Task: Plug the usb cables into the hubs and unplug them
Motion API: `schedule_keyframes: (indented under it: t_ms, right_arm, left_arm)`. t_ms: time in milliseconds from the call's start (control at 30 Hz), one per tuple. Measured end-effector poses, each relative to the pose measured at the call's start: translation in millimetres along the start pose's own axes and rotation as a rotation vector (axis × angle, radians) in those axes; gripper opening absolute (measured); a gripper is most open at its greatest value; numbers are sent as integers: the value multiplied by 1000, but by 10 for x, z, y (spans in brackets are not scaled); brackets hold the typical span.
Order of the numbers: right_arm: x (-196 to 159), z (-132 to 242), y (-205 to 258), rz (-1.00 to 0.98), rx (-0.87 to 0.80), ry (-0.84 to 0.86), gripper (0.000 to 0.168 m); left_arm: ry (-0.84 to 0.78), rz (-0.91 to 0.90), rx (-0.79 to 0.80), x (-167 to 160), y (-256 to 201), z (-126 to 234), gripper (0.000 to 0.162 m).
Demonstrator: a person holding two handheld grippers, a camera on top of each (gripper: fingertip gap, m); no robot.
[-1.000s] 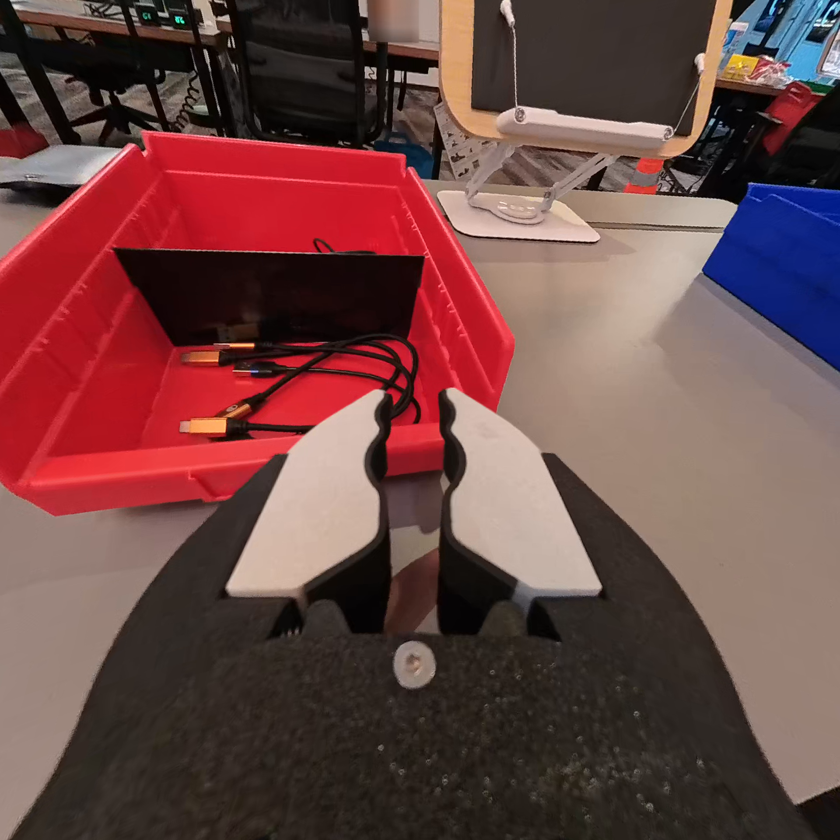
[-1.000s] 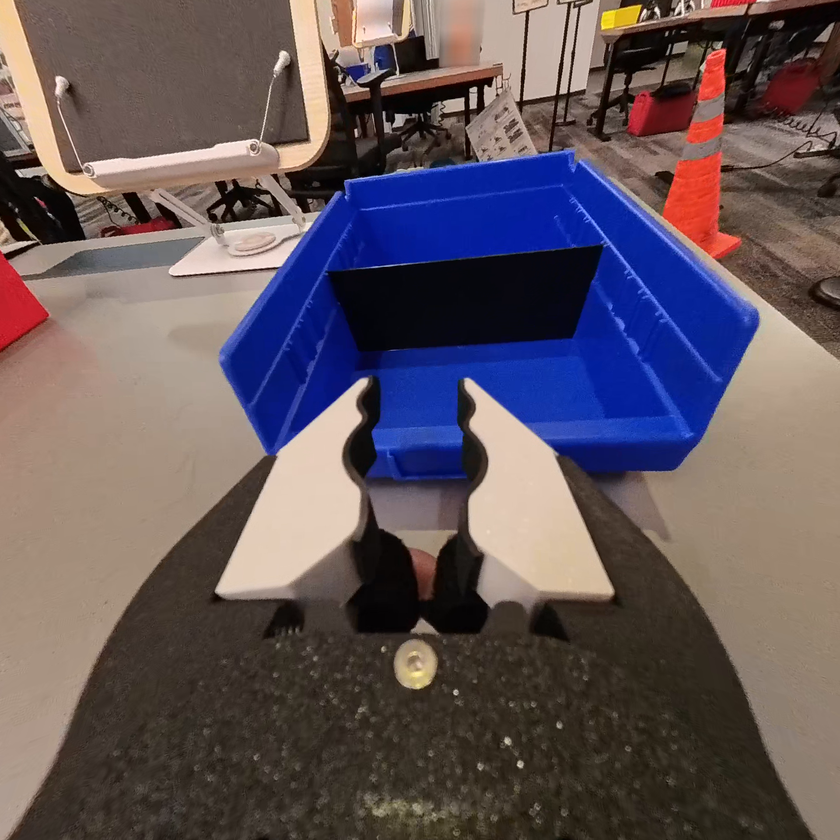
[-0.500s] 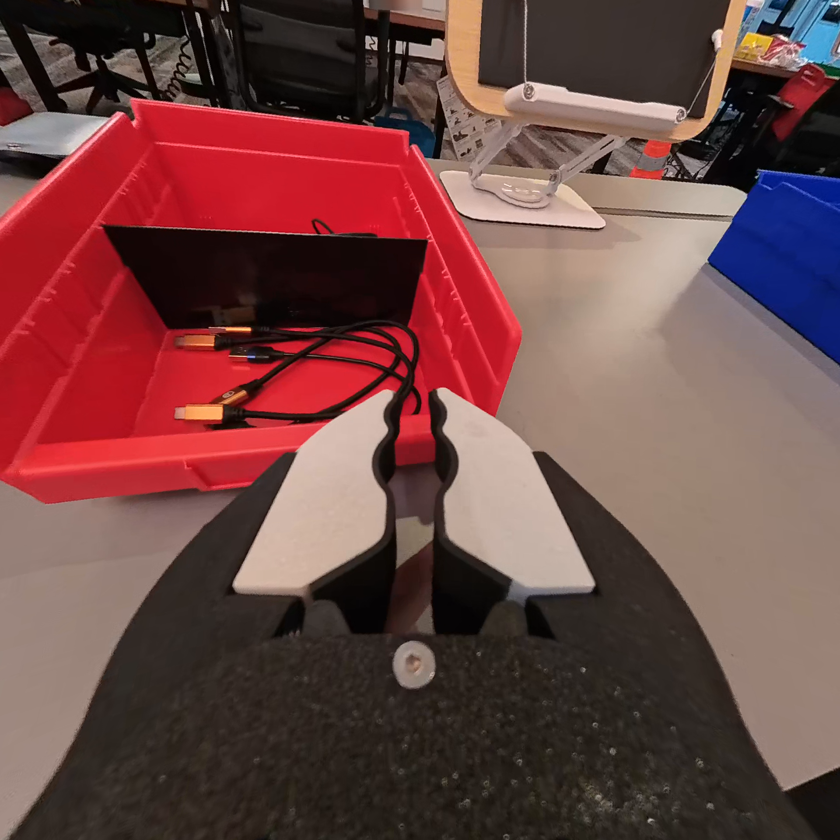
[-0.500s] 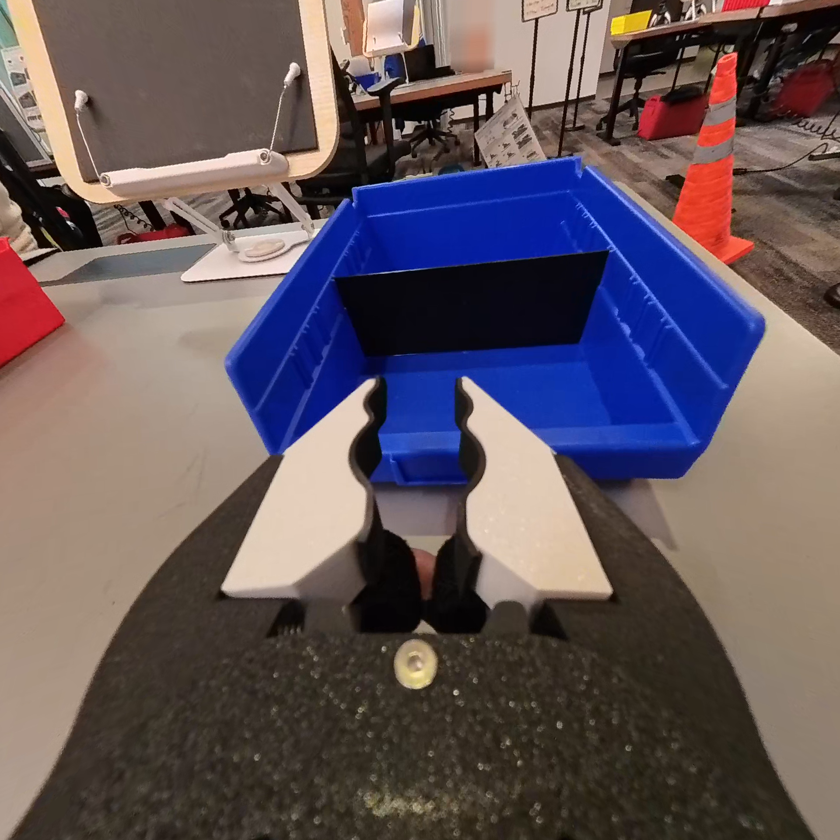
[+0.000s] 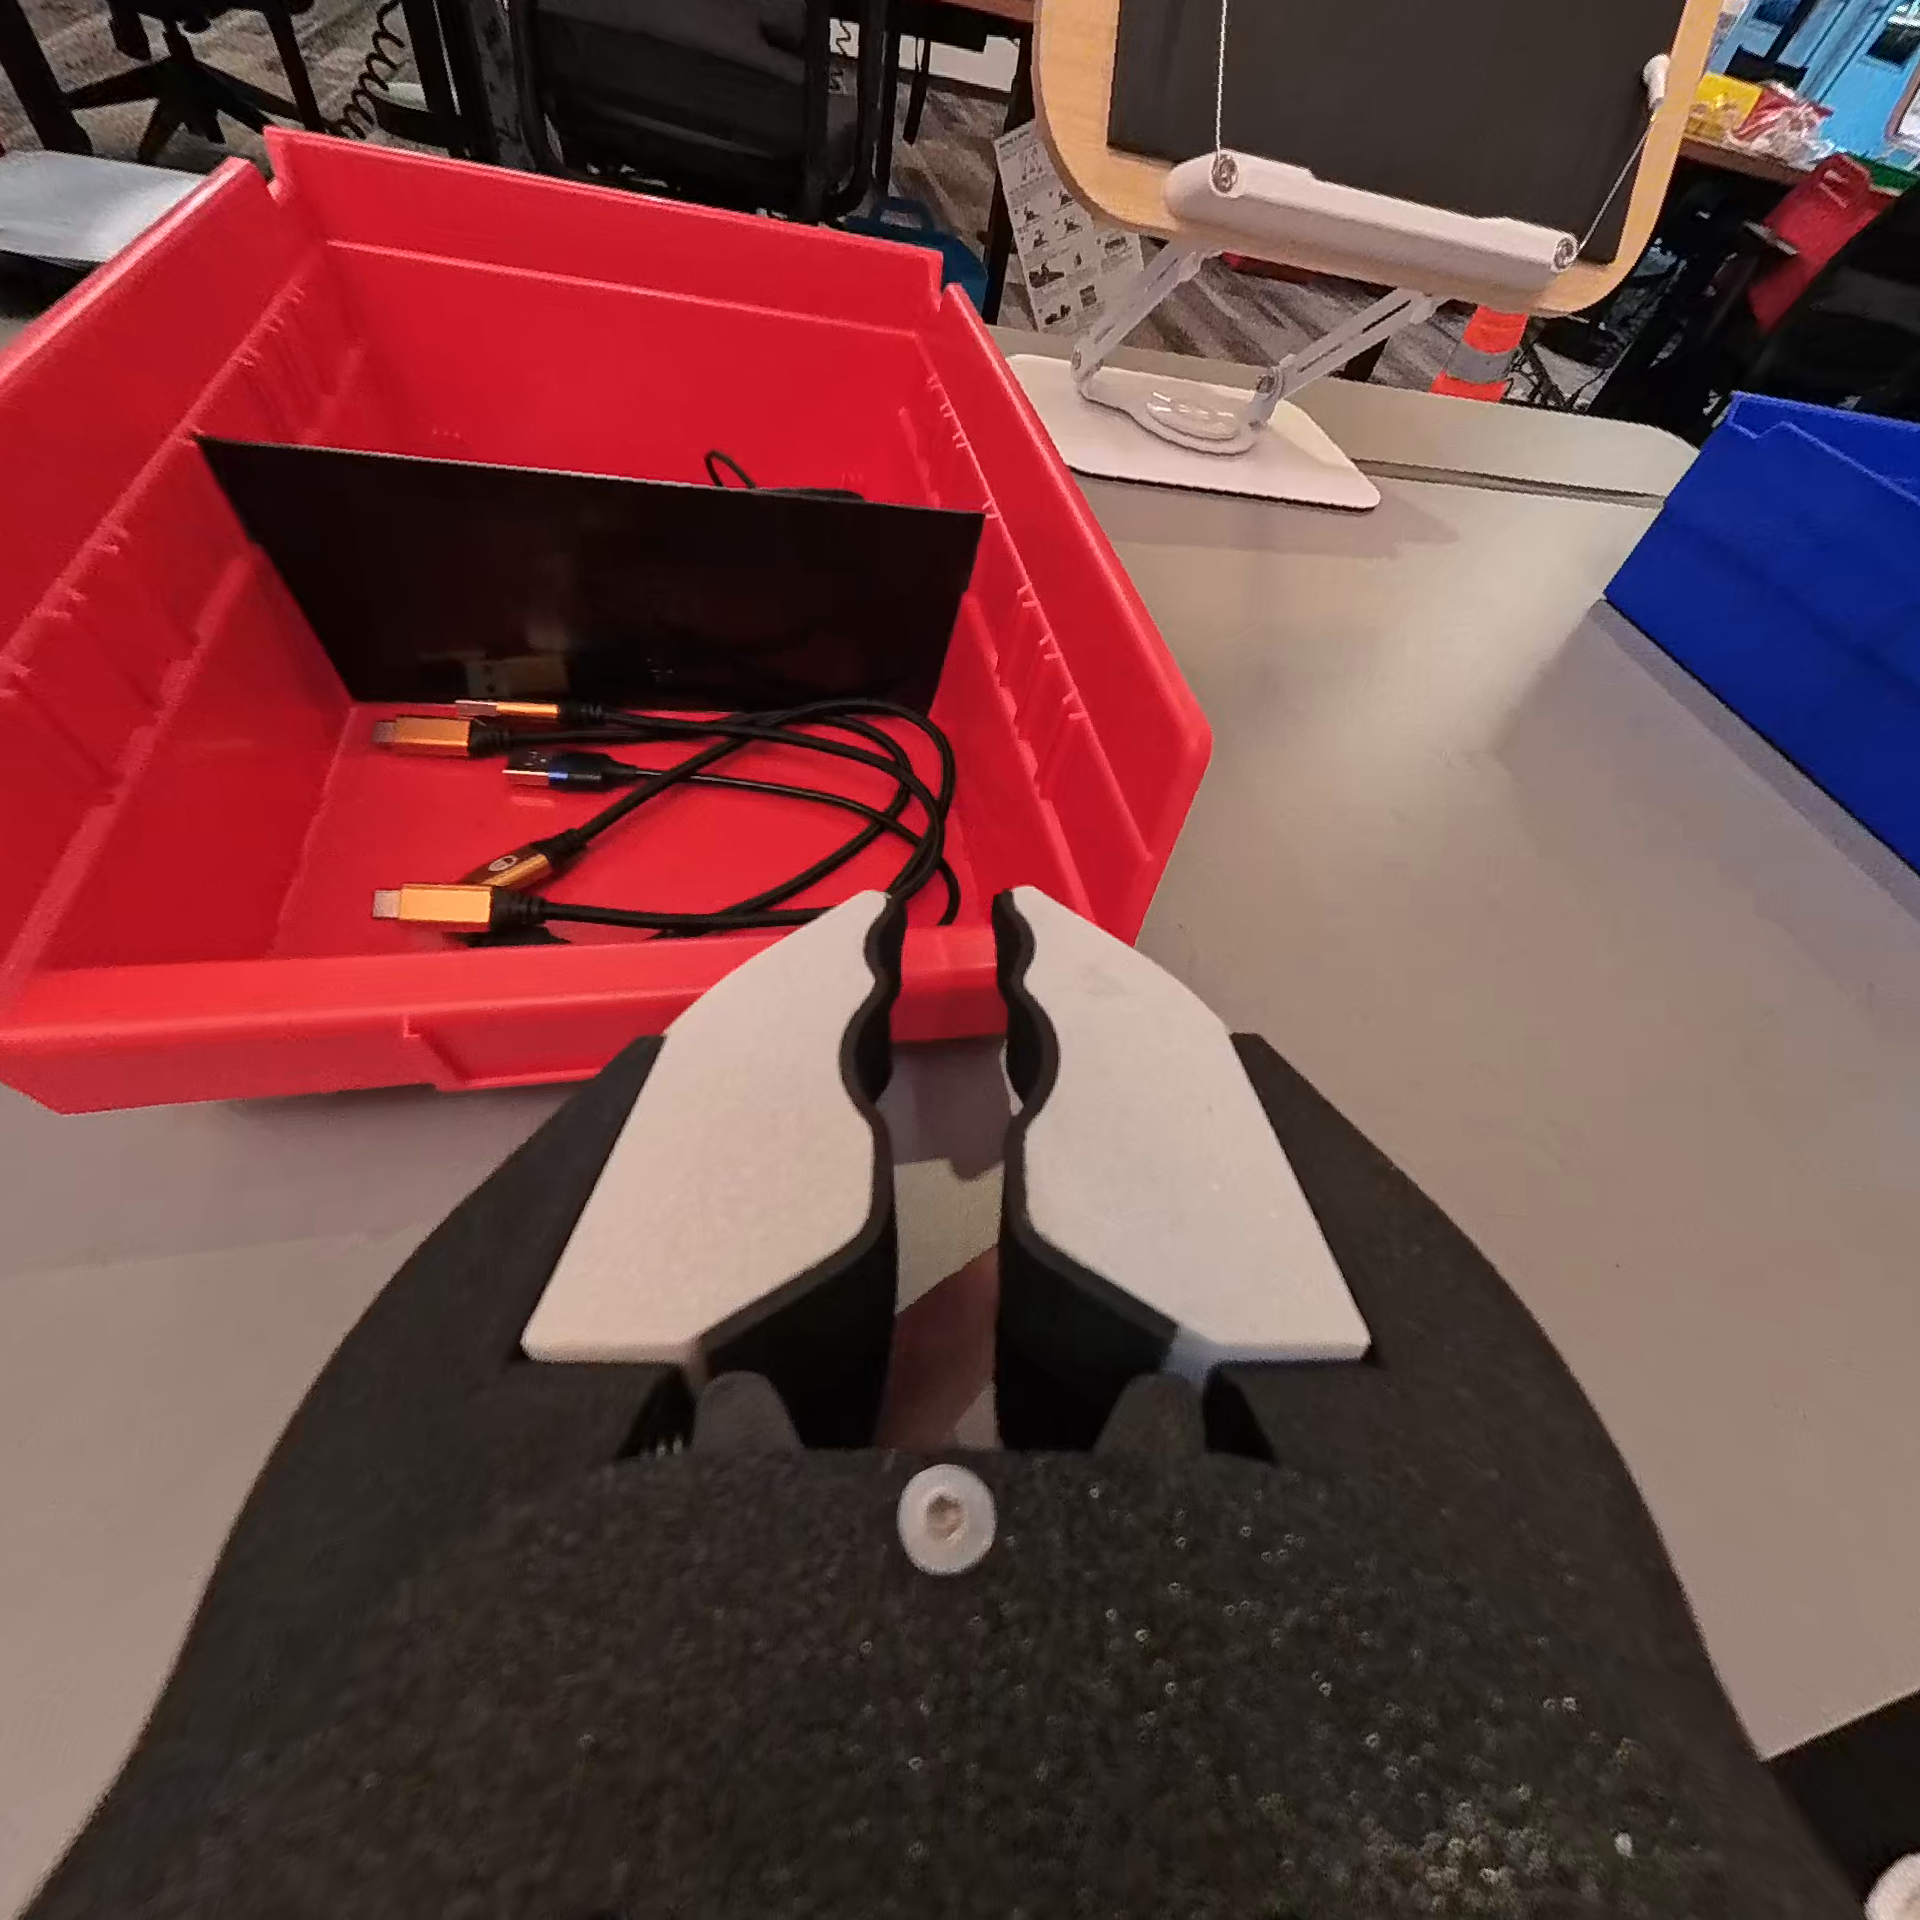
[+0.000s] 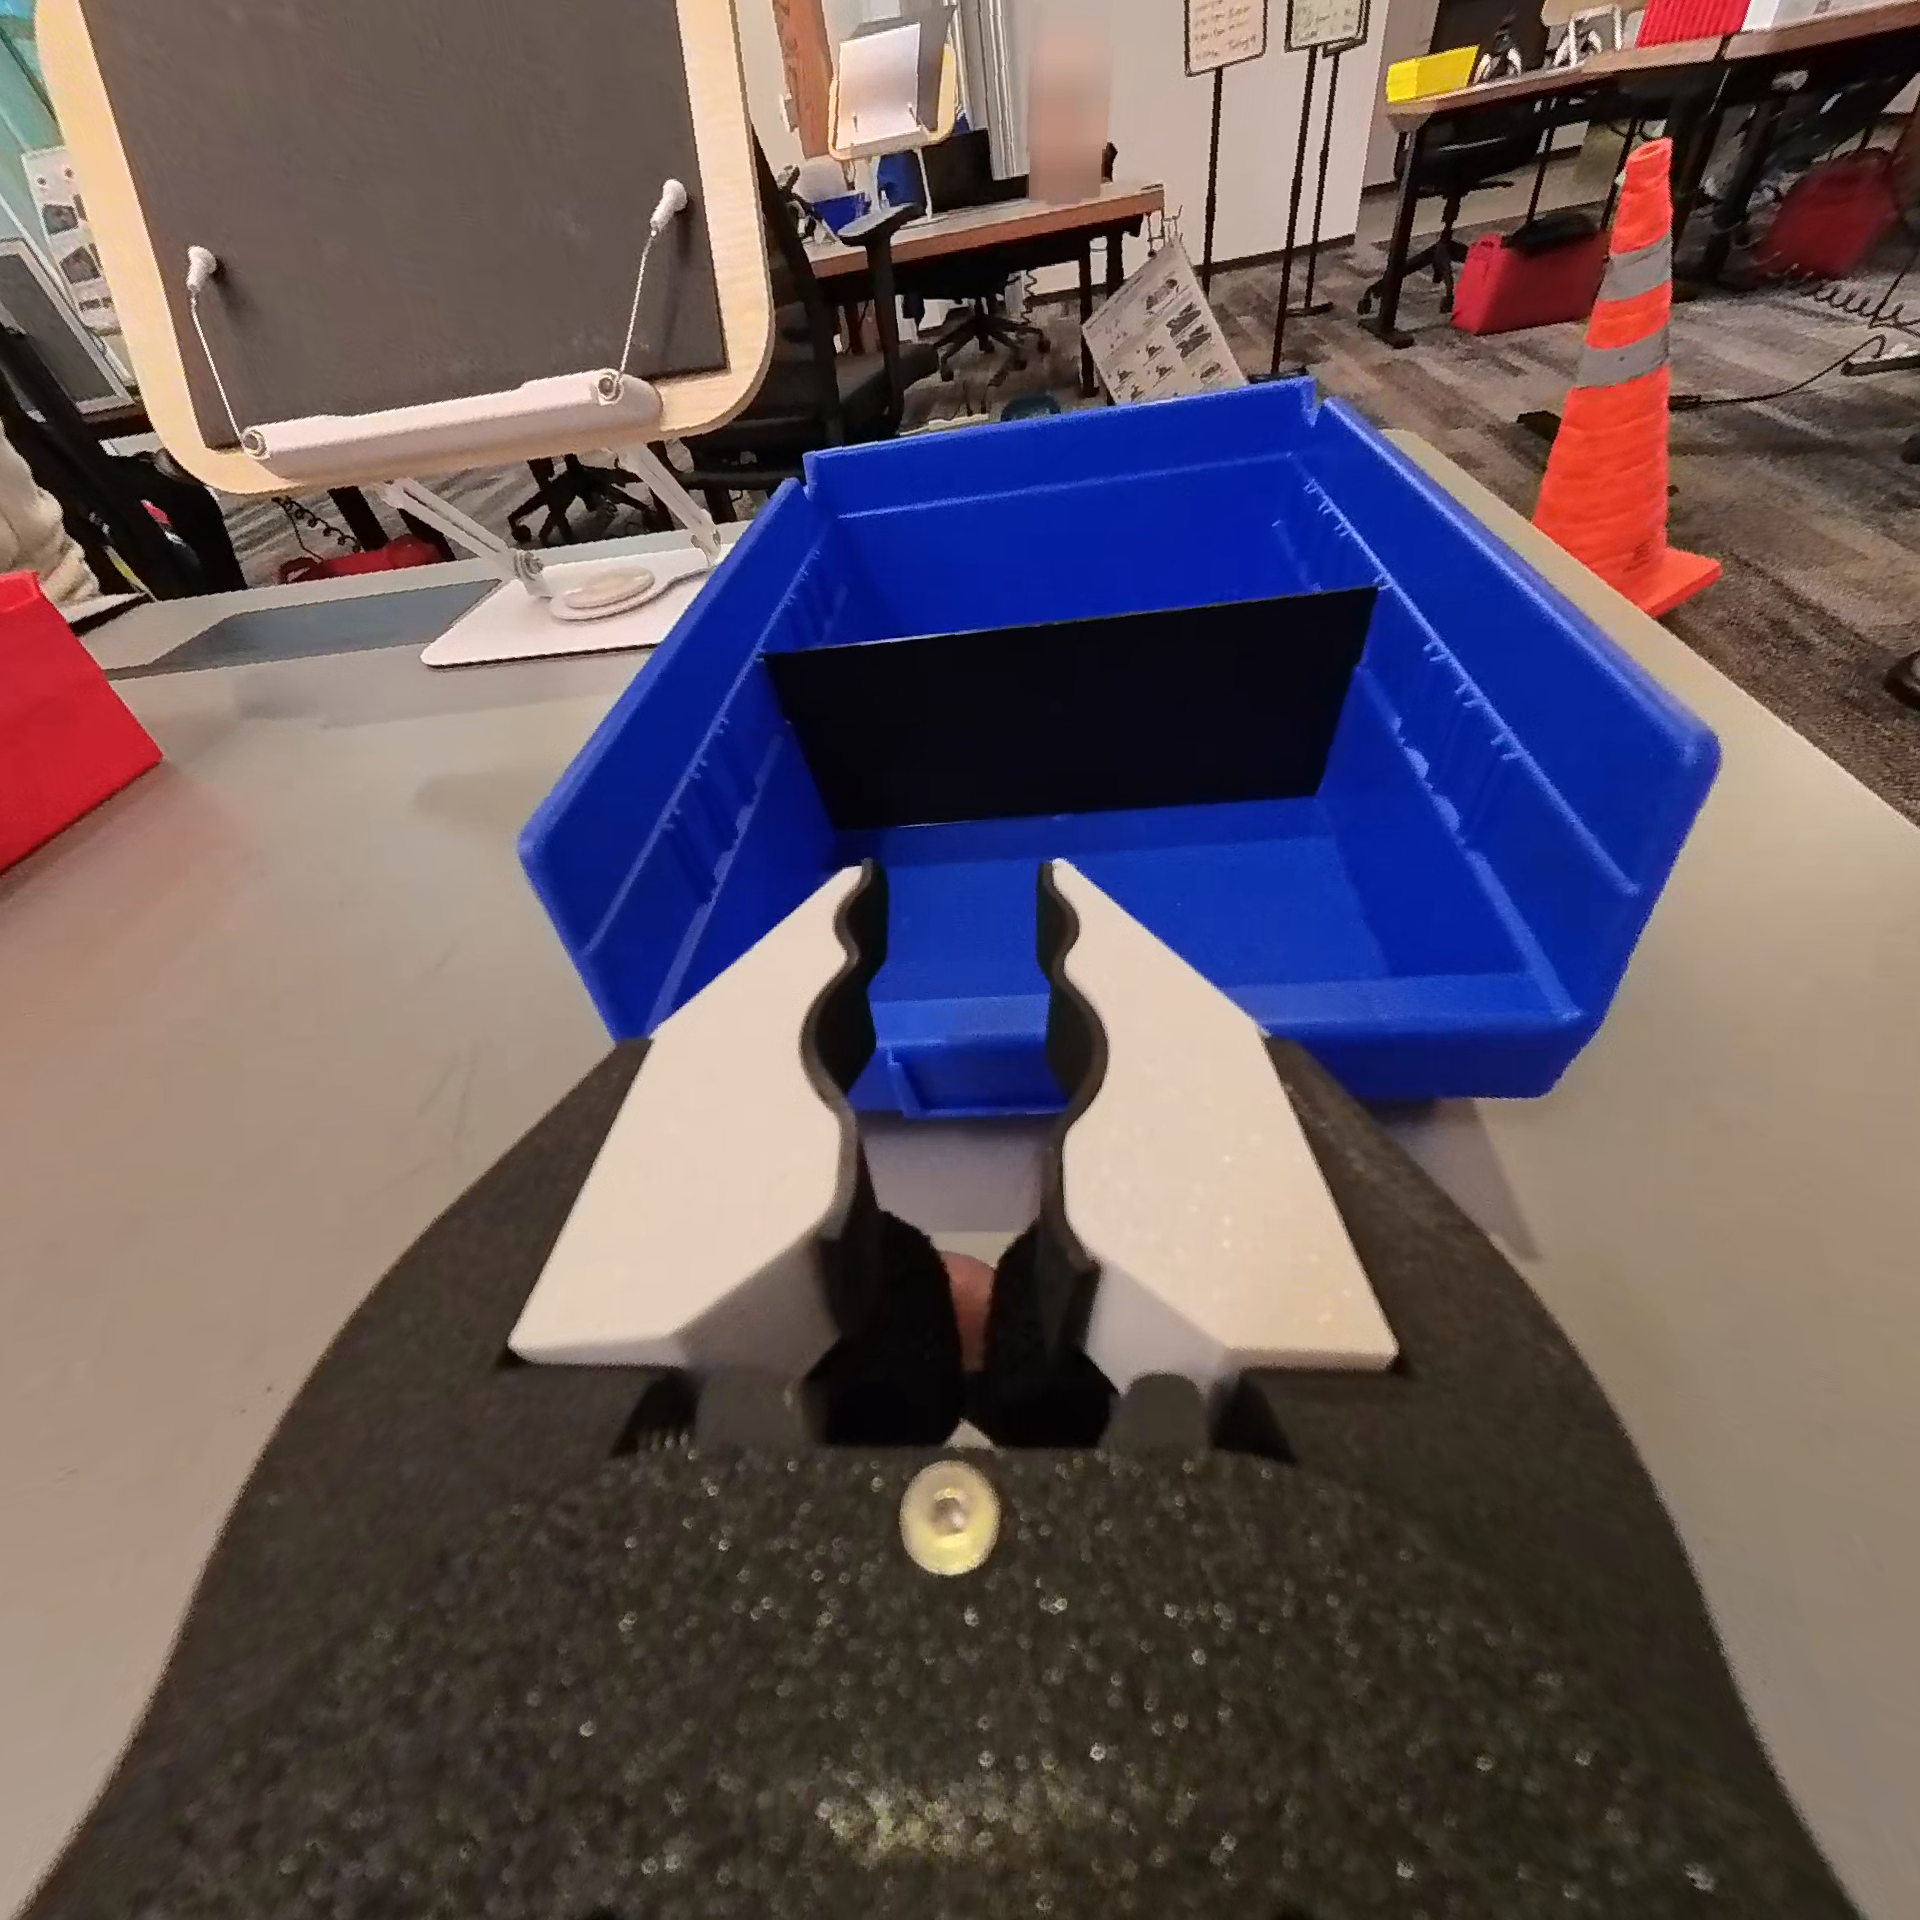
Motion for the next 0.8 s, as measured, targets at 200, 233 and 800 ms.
schedule_keyframes:
  t_ms: [200, 233, 800]
  right_arm:
    - [1, -4, 18, 13, -1, 0, 27]
    - [3, -2, 25, 23, -3, 0, 27]
    - [189, 177, 924, 180, 224, -74, 27]
  left_arm:
    - [8, 4, 3, -13, 8, -1, 17]
    - [8, 5, 2, -12, 7, -1, 17]
    - [614, -699, -392, 450, 284, -363, 35]
Point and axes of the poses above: each gripper's, where its closed fingertips meet, z back along the fingers, x out of its top, y = z × x across the jaws, the point moved 4 cm from there along z, back along the fingers, and after that the axes turned 5 degrees about -y, right-handed, at the moved point
